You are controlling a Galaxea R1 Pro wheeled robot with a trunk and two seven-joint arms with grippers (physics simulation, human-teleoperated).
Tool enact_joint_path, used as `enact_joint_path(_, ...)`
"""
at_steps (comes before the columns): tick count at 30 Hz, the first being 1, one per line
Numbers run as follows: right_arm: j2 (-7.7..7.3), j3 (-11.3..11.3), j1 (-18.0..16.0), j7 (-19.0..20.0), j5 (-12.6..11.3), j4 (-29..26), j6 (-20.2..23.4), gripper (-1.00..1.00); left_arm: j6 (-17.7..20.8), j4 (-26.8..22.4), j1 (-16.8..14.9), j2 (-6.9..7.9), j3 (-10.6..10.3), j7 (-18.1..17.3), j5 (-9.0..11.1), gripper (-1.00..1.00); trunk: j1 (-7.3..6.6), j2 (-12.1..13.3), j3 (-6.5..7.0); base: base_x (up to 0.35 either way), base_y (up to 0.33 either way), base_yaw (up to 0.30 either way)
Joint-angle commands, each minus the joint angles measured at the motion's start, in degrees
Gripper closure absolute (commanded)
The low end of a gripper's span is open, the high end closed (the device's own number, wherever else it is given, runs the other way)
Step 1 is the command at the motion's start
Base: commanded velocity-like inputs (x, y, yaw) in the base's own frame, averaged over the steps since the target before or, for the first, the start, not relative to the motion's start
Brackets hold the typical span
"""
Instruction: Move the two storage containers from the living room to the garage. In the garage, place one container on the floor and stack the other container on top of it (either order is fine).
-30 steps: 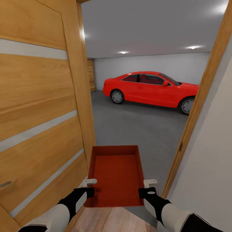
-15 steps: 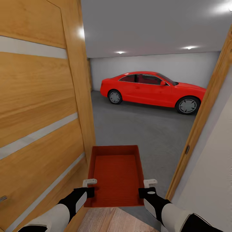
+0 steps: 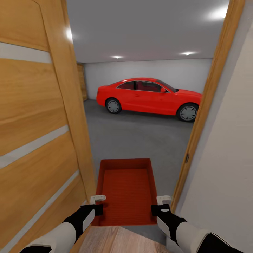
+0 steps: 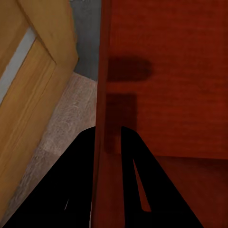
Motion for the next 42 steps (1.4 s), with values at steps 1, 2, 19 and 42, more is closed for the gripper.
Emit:
enact_joint_path(1, -0.01, 0.54, -0.05, -0.36, -1.22, 0.4, 0.03, 1.0, 0.38, -0.38, -0.04, 0.05, -0.2, 0.67, -0.45, 1.0, 0.04, -0.14, -0.13, 0.0, 0.0, -0.245)
enact_joint_path(2, -0.01, 0.54, -0.05, -0.36, -1.22, 0.4, 0.03, 1.0, 0.38, -0.37, -0.04, 0.03, -0.2, 0.67, -0.45, 1.0, 0.04, -0.14, -0.13, 0.0, 0.0, -0.245)
enact_joint_path(19, -0.01, 0.54, -0.05, -0.36, -1.22, 0.4, 0.03, 1.0, 0.38, -0.33, -0.04, 0.06, -0.2, 0.59, -0.53, 1.0, 0.04, -0.14, -0.13, 0.121, 0.17, -0.052)
enact_joint_path(42, 0.08, 0.54, -0.05, -0.36, -1.22, 0.4, 0.03, 1.0, 0.38, -0.33, -0.04, 0.0, -0.2, 0.67, -0.53, 1.0, 0.04, -0.14, -0.13, 0.085, 0.097, -0.096)
